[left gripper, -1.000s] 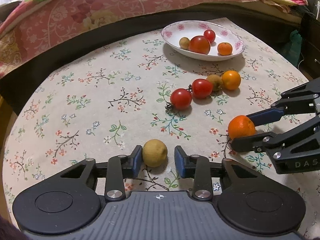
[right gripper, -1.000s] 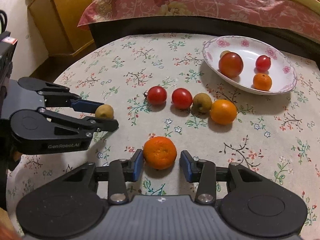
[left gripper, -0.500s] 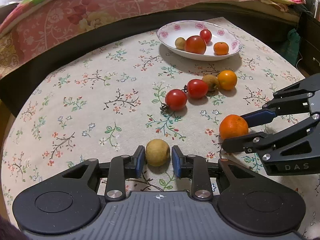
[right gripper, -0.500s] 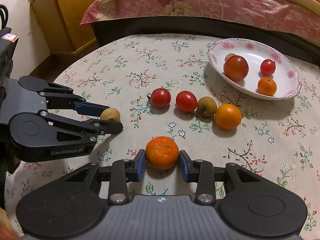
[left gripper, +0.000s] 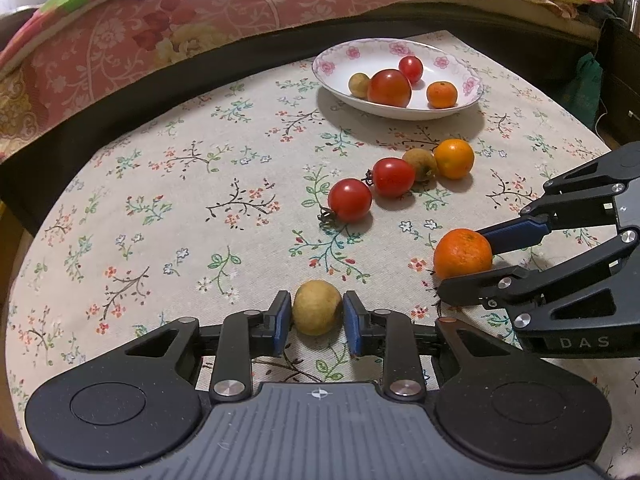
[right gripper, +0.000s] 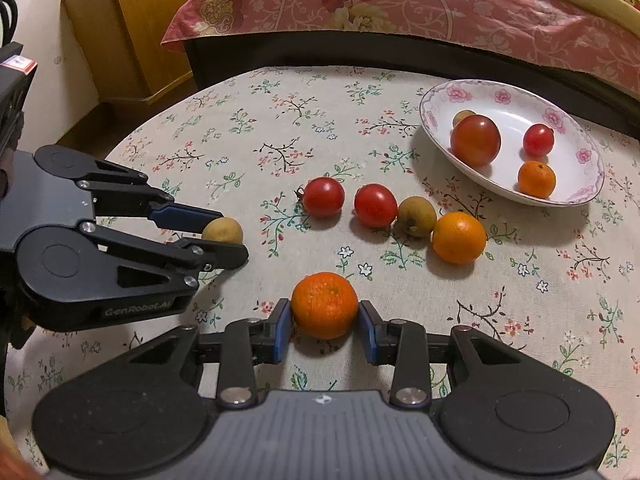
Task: Organize fruits
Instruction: 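Carry the brown fruit in the left gripper and orange in the right toward the white bowl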
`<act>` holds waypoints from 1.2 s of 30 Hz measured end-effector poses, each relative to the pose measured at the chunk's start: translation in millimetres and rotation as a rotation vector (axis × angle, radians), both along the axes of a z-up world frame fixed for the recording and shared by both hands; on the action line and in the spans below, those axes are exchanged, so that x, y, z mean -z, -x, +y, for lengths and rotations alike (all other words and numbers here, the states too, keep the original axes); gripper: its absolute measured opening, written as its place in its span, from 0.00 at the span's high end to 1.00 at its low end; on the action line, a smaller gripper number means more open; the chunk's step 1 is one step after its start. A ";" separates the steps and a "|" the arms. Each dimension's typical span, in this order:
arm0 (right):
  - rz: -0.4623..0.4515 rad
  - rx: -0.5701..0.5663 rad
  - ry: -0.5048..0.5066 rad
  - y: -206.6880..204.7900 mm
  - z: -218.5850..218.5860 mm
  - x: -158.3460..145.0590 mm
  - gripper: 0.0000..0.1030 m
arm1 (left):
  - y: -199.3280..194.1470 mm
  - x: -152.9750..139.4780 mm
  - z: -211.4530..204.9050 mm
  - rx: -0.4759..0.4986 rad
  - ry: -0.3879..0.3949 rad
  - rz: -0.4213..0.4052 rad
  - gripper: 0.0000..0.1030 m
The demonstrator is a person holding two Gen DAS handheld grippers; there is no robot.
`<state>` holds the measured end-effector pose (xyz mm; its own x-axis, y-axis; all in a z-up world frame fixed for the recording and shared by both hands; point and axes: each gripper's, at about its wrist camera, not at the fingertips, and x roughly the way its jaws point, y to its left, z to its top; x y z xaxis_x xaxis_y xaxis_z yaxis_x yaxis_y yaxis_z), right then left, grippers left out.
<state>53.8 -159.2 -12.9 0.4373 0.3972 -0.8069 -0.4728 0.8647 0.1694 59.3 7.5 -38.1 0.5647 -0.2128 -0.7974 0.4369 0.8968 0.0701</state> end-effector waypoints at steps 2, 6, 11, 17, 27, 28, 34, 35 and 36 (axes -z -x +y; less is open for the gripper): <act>0.001 0.001 -0.001 -0.1 -0.1 0.1 0.66 | -0.1 0.0 -0.9 0.003 0.000 0.000 0.66; 0.001 0.002 -0.001 -0.1 -0.4 -0.2 0.66 | 0.5 -0.6 -5.2 0.013 0.001 -0.001 0.66; -0.008 0.011 -0.007 -1.4 -3.3 -4.1 0.66 | 0.5 -5.2 -12.8 0.027 0.008 -0.009 0.66; -0.024 0.025 -0.015 -1.8 -7.6 -10.5 0.66 | -2.1 -12.3 -21.8 0.033 0.019 -0.026 0.66; -0.034 0.057 -0.021 -3.4 -16.1 -15.0 0.66 | -4.6 -16.1 -30.7 0.049 0.027 -0.036 0.66; -0.035 0.062 -0.023 -4.3 -17.4 -15.3 0.66 | -4.9 -16.2 -31.4 0.049 0.028 -0.037 0.66; -0.047 0.086 -0.026 -8.2 -24.3 -19.3 0.66 | -9.5 -21.4 -36.6 0.054 0.041 -0.047 0.66; -0.050 0.091 -0.027 -8.8 -25.9 -20.2 0.66 | -10.5 -22.9 -37.9 0.055 0.043 -0.051 0.66; -0.053 0.097 -0.029 -9.6 -27.7 -21.4 0.66 | -11.5 -24.1 -39.2 0.056 0.045 -0.054 0.66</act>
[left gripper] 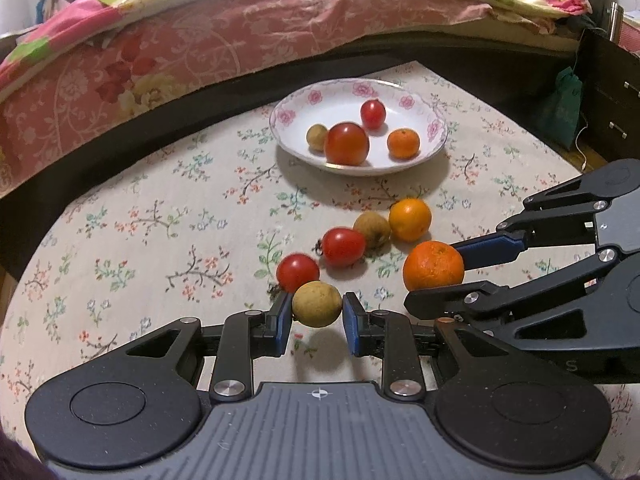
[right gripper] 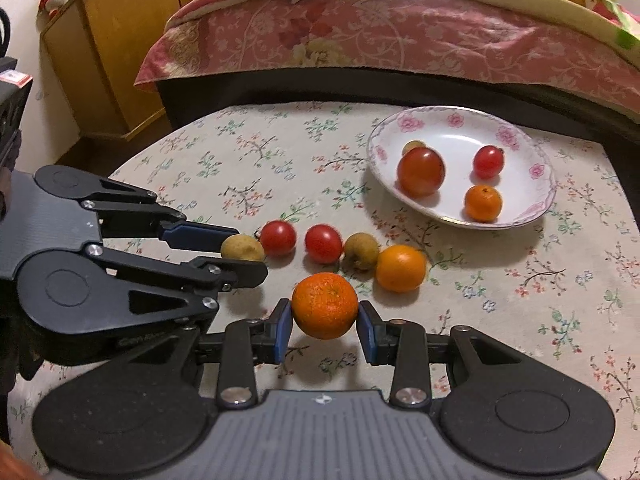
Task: Organize fruits
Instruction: 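Carry the brown fruit in the left gripper and orange in the right toward the white bowl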
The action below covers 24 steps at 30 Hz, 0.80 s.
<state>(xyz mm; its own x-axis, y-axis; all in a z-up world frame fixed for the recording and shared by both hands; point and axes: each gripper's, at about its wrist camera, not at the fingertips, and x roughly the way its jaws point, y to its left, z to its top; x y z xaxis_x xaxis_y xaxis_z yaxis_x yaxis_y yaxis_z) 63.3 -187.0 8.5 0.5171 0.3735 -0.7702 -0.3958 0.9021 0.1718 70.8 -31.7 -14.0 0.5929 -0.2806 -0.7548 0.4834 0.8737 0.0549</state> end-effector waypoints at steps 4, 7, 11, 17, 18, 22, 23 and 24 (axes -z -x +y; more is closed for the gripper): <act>-0.013 0.025 -0.004 -3.7 -7.5 -4.5 0.66 | -3.9 -5.2 -6.2 0.005 0.008 -0.013 0.66; -0.020 0.041 -0.004 -6.6 -11.9 -7.1 0.66 | -7.2 -8.5 -10.7 0.008 0.012 -0.023 0.66; -0.031 0.062 -0.005 -10.1 -18.0 -10.3 0.66 | -11.9 -11.7 -16.1 0.010 0.020 -0.031 0.67; -0.049 0.102 -0.010 -18.9 -28.5 -16.1 0.66 | -23.1 -18.0 -26.8 0.013 0.029 -0.055 0.67; -0.052 0.110 -0.011 -20.6 -30.5 -16.9 0.66 | -24.7 -18.6 -28.4 0.014 0.030 -0.058 0.67; -0.065 0.135 -0.008 -29.3 -37.1 -19.3 0.66 | -34.4 -20.9 -36.4 0.017 0.033 -0.071 0.68; -0.068 0.142 -0.010 -32.6 -38.8 -19.9 0.66 | -37.6 -21.6 -38.0 0.014 0.035 -0.073 0.68; -0.073 0.149 -0.012 -35.8 -40.2 -20.2 0.66 | -40.6 -22.3 -39.4 0.011 0.038 -0.075 0.68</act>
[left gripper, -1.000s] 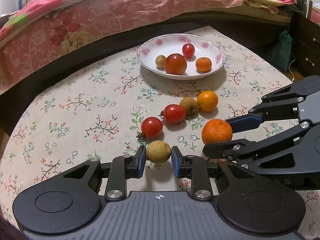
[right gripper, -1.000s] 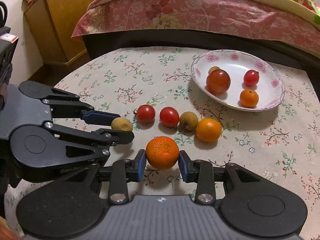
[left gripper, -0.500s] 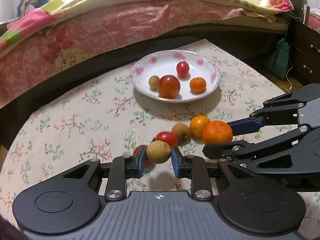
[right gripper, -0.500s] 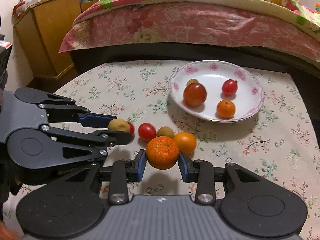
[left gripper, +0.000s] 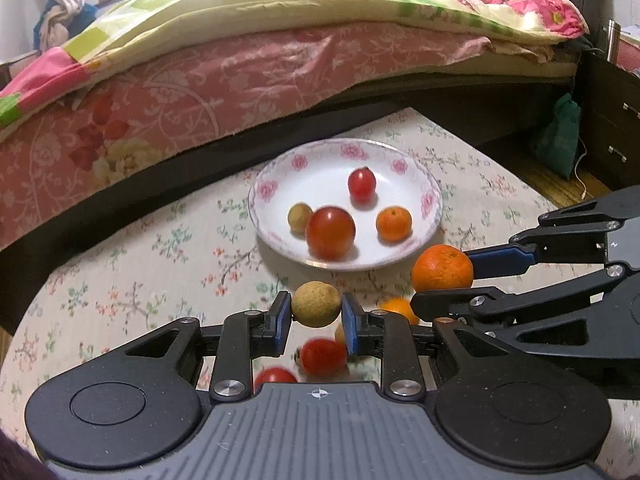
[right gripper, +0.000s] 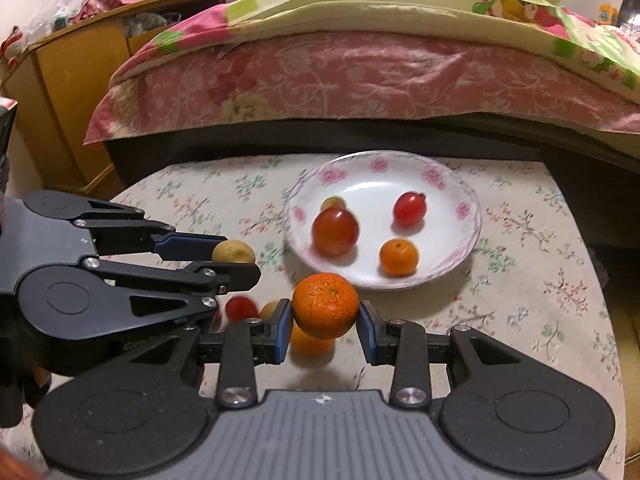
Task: Organize fruits
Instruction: 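Carry the brown fruit in the left gripper and orange in the right toward the white bowl, then lower both grippers over the white bowl and open them to release the fruits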
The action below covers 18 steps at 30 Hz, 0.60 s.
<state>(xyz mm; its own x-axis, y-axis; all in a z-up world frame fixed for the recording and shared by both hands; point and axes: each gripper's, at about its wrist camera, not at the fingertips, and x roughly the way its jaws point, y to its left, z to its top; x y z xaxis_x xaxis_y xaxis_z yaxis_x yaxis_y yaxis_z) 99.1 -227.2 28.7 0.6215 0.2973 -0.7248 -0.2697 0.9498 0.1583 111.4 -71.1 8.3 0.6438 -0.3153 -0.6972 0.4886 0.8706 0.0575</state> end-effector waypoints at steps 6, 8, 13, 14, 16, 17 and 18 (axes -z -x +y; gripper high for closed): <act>-0.014 0.041 -0.002 -17.1 -9.9 -0.6 0.66 | -17.9 -3.5 -12.0 0.006 0.002 -0.025 0.68; -0.017 0.052 0.000 -22.3 -12.3 -0.2 0.66 | -23.4 -3.5 -15.5 0.006 0.005 -0.030 0.68; -0.024 0.072 0.008 -35.6 -16.4 1.2 0.66 | -37.4 -2.4 -22.5 0.007 0.009 -0.040 0.68; -0.026 0.076 0.011 -37.8 -17.3 1.4 0.66 | -39.4 -2.4 -23.5 0.006 0.011 -0.041 0.68; -0.029 0.084 0.014 -42.1 -19.2 1.4 0.66 | -43.3 -2.2 -25.5 0.005 0.016 -0.044 0.68; -0.032 0.087 0.016 -43.6 -20.0 1.4 0.66 | -45.2 -2.1 -26.7 0.005 0.017 -0.047 0.68; -0.035 0.091 0.018 -45.3 -20.4 1.5 0.66 | -47.4 -2.1 -28.1 0.005 0.018 -0.048 0.68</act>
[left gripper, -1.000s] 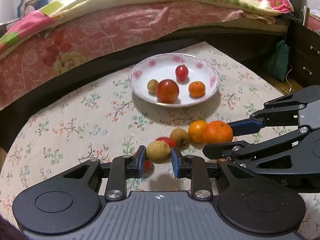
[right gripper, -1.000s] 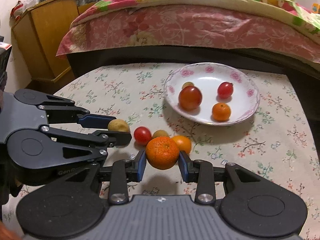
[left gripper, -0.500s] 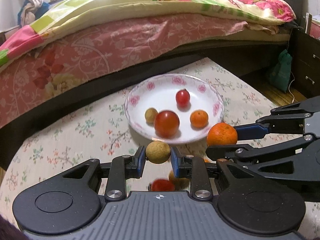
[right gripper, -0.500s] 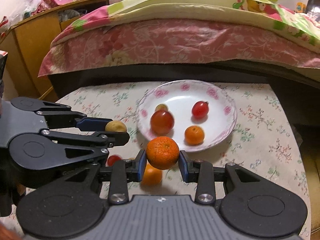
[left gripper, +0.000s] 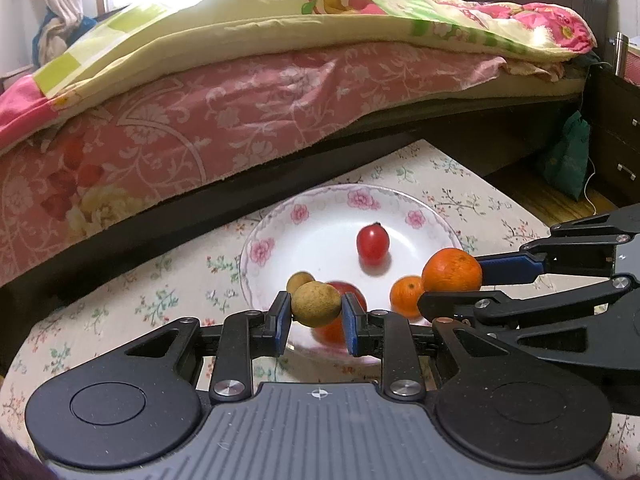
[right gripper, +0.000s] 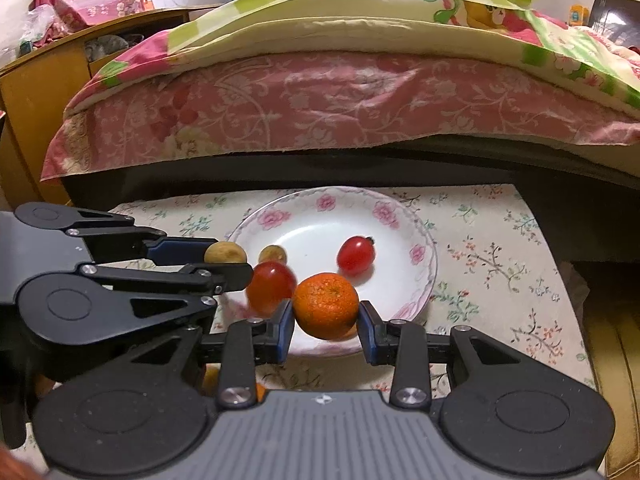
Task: Organize fruits
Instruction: 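Lower both grippers over the white bowl and open them to release the fruits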
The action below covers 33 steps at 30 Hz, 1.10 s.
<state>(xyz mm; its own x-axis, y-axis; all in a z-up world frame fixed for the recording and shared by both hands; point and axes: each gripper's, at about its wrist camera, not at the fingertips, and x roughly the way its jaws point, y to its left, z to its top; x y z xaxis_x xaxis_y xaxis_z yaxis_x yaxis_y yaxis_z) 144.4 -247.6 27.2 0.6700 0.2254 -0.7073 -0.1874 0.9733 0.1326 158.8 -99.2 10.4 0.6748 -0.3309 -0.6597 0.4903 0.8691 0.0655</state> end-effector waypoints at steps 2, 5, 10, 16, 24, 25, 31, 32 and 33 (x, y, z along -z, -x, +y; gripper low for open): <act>-0.001 0.005 0.003 -2.6 -1.1 0.4 0.66 | -3.5 0.3 -2.0 0.000 0.002 -0.002 0.68; -0.003 0.010 0.008 -6.2 -2.3 1.1 0.66 | -6.8 1.5 -3.6 -0.002 0.004 -0.003 0.68; -0.002 0.013 0.017 -11.9 -2.0 4.0 0.66 | -12.1 3.6 -4.9 -0.005 0.004 -0.002 0.68; 0.002 0.019 0.027 -20.0 -2.5 8.8 0.66 | -19.4 7.6 -7.1 -0.008 0.002 0.002 0.68; 0.007 0.022 0.031 -32.3 -2.6 17.8 0.66 | -29.4 8.7 -10.0 0.003 -0.009 -0.018 0.68; 0.006 0.022 0.032 -33.5 -2.7 18.4 0.66 | -30.6 8.9 -9.7 0.005 -0.008 -0.021 0.68; 0.001 0.028 0.034 -40.8 -4.8 22.4 0.66 | -34.8 10.2 -11.2 0.014 -0.005 -0.029 0.68; 0.001 0.029 0.032 -41.8 -5.3 22.9 0.66 | -35.6 10.6 -11.6 0.014 -0.005 -0.031 0.68; -0.001 0.030 0.032 -42.7 -6.0 23.2 0.66 | -36.4 11.0 -12.1 0.015 -0.005 -0.032 0.68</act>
